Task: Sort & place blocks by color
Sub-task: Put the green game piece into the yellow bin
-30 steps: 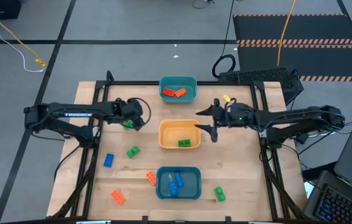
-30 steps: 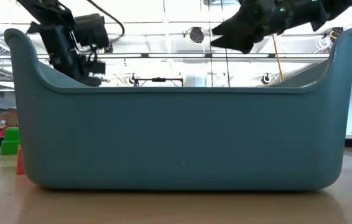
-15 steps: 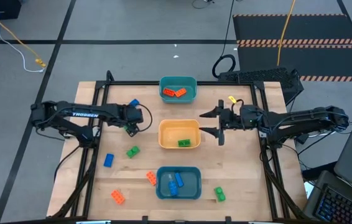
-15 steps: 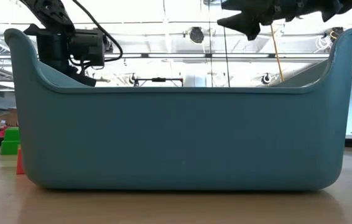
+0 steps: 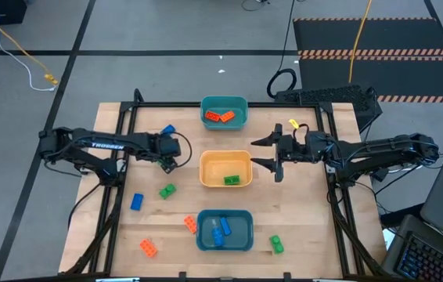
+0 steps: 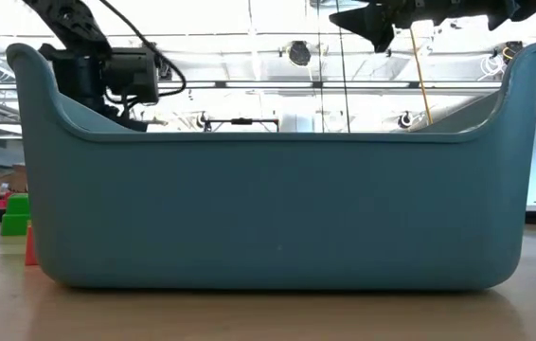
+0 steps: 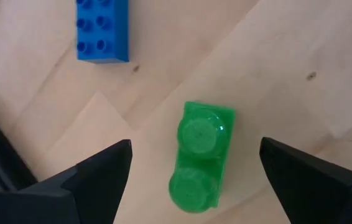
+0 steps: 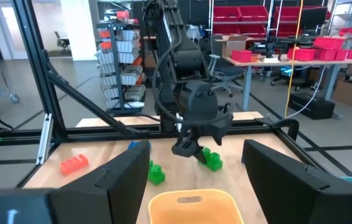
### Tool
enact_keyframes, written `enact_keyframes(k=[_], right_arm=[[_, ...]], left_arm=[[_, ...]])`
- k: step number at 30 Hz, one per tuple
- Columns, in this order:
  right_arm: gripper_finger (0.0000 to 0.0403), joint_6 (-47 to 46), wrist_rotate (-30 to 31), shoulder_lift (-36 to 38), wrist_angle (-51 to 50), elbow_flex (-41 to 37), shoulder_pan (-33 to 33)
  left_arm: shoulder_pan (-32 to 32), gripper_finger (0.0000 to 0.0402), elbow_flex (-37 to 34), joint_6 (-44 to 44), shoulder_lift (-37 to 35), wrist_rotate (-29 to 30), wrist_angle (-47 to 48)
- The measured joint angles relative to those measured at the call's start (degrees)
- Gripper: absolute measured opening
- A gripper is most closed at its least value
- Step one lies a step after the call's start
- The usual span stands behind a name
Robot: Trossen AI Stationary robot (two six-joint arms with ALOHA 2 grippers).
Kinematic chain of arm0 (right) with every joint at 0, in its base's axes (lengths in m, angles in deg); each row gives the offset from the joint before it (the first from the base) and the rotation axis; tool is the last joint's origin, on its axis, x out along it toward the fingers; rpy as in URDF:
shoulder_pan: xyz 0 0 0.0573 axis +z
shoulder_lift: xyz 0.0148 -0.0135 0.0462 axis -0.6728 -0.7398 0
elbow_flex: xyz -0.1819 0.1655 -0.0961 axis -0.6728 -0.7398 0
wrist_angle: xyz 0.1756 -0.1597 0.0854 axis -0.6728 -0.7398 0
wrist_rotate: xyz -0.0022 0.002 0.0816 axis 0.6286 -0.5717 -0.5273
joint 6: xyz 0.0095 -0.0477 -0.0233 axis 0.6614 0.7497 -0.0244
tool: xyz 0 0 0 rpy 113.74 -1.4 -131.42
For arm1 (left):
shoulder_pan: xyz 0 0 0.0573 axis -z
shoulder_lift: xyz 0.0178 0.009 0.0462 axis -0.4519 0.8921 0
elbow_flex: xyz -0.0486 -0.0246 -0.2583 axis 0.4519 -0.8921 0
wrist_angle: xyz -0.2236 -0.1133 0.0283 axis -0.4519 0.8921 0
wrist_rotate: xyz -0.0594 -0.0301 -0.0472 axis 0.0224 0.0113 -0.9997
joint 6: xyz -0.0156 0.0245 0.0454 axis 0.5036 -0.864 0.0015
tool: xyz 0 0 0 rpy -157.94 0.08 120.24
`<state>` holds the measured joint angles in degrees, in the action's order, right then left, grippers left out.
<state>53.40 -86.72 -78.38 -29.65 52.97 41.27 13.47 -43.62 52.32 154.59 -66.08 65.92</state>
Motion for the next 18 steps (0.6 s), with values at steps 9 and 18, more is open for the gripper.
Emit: enact_keyframes(k=[9, 18], right_arm=[[0.0251, -0.1, 0.0, 0.0, 1.3, 0.0, 0.0], [0.0251, -0.2, 0.0, 0.0, 1.5, 0.0, 0.0]], left_arm=[[-0.4, 0.0355, -4.9, -2.2, 0.0, -3.3, -3.7], [-4.2, 0.0242, -5.3, -6.2, 0.0, -7.2, -10.0]])
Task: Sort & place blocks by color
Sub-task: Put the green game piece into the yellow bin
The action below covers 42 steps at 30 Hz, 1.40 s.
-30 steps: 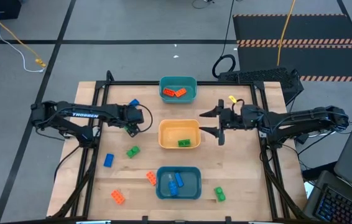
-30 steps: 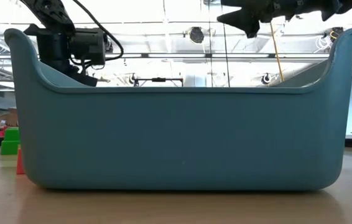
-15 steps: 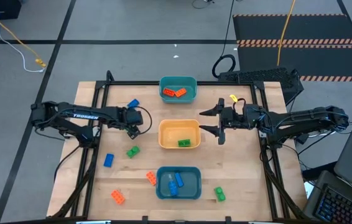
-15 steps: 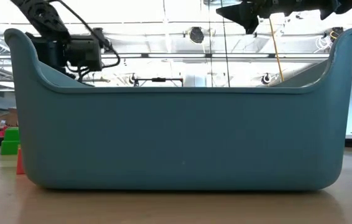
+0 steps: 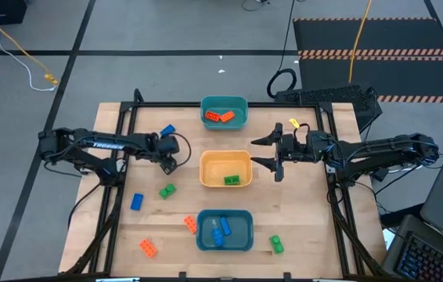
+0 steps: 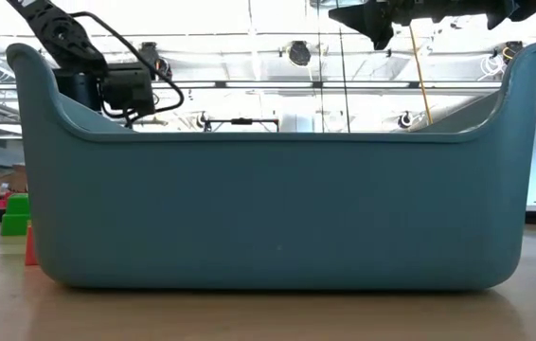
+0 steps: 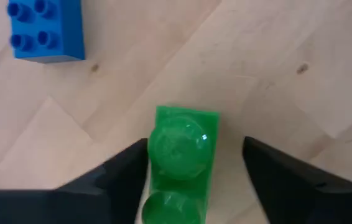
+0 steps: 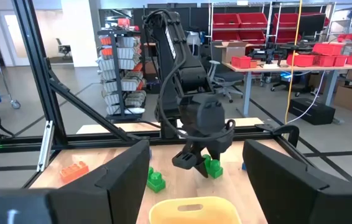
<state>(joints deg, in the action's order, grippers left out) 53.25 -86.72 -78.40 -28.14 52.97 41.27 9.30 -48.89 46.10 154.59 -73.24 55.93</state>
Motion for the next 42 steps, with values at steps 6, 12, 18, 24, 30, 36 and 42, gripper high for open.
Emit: enact_keyframes(k=[6, 12, 18, 24, 30, 36, 42], right_arm=[[0.0251, 0.0, 0.0, 0.0, -0.2, -0.2, 0.0], [0.0251, 0.0, 0.0, 0.0, 0.2, -0.5, 0.0], [0.0251, 0.1, 0.0, 0.0, 0.9, -0.5, 0.0], [0.0251, 0.0, 0.0, 0.0, 1.0, -0.5, 0.0], [0.0251, -0.2, 0.0, -0.3, 1.4, -0.5, 0.0], [0.0251, -0.2, 0.0, -0.3, 1.4, -0.5, 0.0], [0.0251, -0.2, 0.0, -0.3, 1.4, -0.5, 0.0]], left_arm=[[-2.5, 0.0124, 0.3, -1.9, -0.1, -1.6, 0.2], [-2.9, 0.0124, 3.6, -4.2, -0.7, -3.2, 0.0], [1.5, 0.0124, 7.9, -4.4, -4.0, -3.3, -1.5], [8.5, 0.0137, 9.9, -5.0, -8.4, -3.3, -11.4], [14.9, 0.0154, 9.9, -8.9, -8.2, -4.7, -26.4], [16.6, 0.0132, 9.9, -11.8, -5.5, -4.9, -34.4], [16.3, 0.0166, 9.8, -14.0, -2.6, -4.4, -36.7]])
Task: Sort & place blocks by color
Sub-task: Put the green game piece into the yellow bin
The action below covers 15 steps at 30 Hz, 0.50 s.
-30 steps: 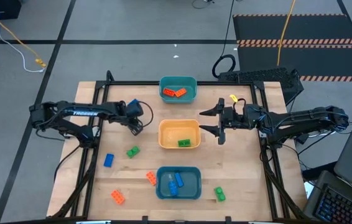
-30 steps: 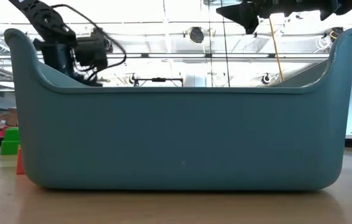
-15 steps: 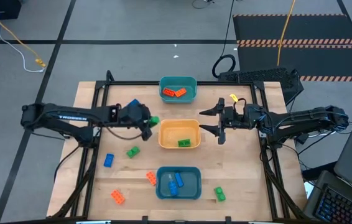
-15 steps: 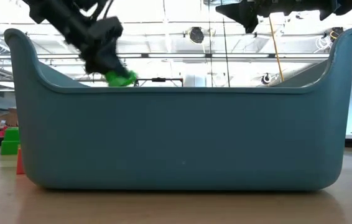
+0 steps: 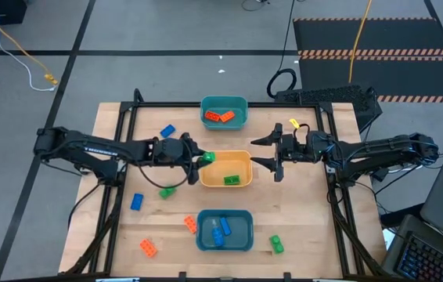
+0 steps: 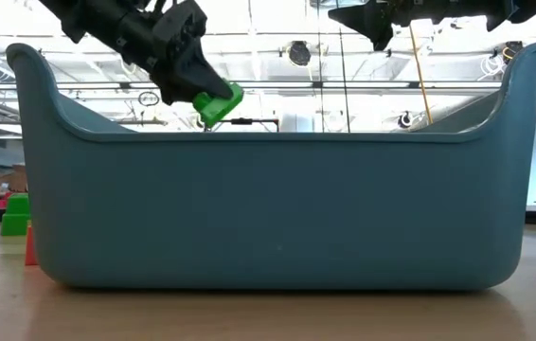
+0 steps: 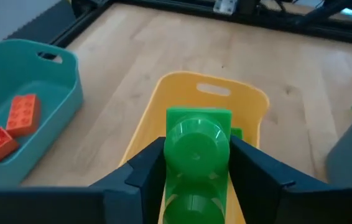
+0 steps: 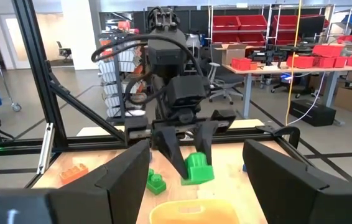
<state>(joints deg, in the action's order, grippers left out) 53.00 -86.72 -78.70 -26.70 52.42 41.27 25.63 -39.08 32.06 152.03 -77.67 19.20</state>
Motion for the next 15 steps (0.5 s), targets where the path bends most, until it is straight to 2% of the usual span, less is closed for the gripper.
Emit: enact_keyframes(k=[6, 15], right_arm=[[0.0251, 0.0, 0.0, 0.0, -0.1, 0.0, 0.0], [0.0251, 0.0, 0.0, 0.0, -0.5, 0.0, 0.0]], left_arm=[[-0.5, 0.0177, 0.0, -1.0, 3.5, 0.0, -4.3], [-0.7, 0.0174, 0.0, -1.4, 3.3, 0.1, -5.2]])
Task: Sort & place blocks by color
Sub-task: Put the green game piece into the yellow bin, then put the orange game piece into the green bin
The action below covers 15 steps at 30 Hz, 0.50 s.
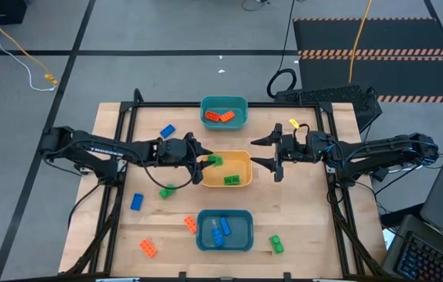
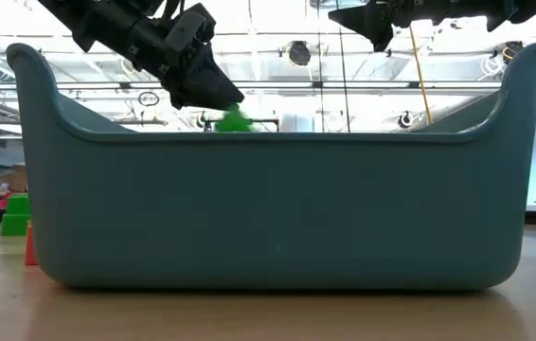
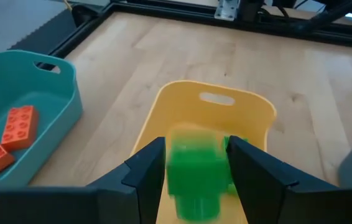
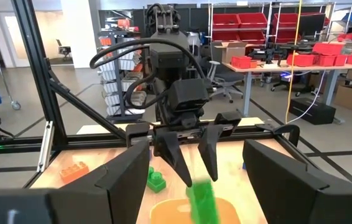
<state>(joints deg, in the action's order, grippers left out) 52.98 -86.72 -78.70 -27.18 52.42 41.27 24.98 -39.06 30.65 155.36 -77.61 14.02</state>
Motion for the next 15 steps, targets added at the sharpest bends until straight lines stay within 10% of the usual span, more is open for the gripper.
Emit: enact_keyframes(k=[15], right_arm=[[0.0251, 0.1, 0.0, 0.0, -0.6, 0.0, 0.0]], left_arm=[[1.1, 0.0175, 0.0, -2.9, -0.6, 0.0, 0.5]])
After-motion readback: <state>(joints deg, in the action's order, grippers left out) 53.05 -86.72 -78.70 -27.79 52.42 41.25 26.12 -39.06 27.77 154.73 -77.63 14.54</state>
